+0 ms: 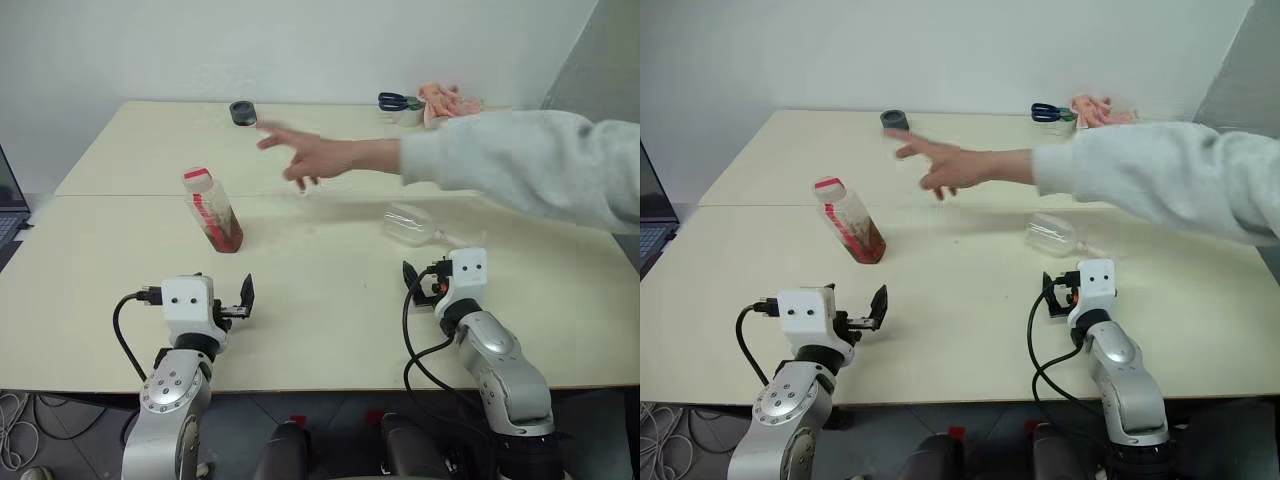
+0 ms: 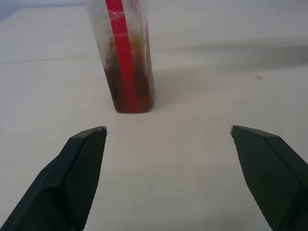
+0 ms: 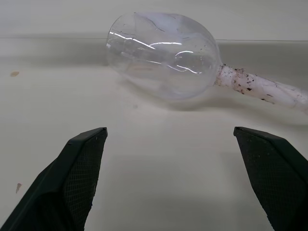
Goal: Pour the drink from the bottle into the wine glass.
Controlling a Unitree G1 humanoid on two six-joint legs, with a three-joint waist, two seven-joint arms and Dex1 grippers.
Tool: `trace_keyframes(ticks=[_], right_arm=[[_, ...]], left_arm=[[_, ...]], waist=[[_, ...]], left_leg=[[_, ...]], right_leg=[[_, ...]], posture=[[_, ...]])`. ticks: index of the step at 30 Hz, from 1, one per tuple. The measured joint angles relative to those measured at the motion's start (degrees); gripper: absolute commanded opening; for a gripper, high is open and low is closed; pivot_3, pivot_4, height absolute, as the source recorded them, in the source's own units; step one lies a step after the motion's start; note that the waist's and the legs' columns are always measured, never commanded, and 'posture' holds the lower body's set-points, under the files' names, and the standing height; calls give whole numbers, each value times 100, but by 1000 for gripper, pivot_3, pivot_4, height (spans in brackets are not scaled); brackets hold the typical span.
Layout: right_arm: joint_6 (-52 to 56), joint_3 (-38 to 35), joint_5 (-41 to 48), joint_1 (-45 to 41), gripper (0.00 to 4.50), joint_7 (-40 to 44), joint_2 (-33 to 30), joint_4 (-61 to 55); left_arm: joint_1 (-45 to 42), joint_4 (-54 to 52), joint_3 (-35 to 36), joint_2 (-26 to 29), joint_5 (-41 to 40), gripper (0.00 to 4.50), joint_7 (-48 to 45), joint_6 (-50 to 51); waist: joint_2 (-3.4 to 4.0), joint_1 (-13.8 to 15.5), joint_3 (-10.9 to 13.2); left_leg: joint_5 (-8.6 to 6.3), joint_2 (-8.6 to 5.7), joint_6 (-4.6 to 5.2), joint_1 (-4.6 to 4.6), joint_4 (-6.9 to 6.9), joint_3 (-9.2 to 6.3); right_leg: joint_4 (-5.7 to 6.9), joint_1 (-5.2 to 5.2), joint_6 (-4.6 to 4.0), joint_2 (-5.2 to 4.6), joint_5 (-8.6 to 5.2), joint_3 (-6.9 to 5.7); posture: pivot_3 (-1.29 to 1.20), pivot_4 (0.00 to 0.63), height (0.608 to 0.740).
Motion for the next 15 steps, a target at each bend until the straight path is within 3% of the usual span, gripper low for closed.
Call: trace_keyframes(ticks=[15], right_arm=[[17, -11, 12, 24, 4500, 13, -18, -66]], left_arm=[[340, -295, 110, -235, 76, 4457, 229, 23]], waist=[[0, 0, 0]], left_leg=[[0, 0, 0, 0, 0, 0]], right_leg=[[-1, 0, 0, 0, 0, 0]], posture=[[0, 150, 740]])
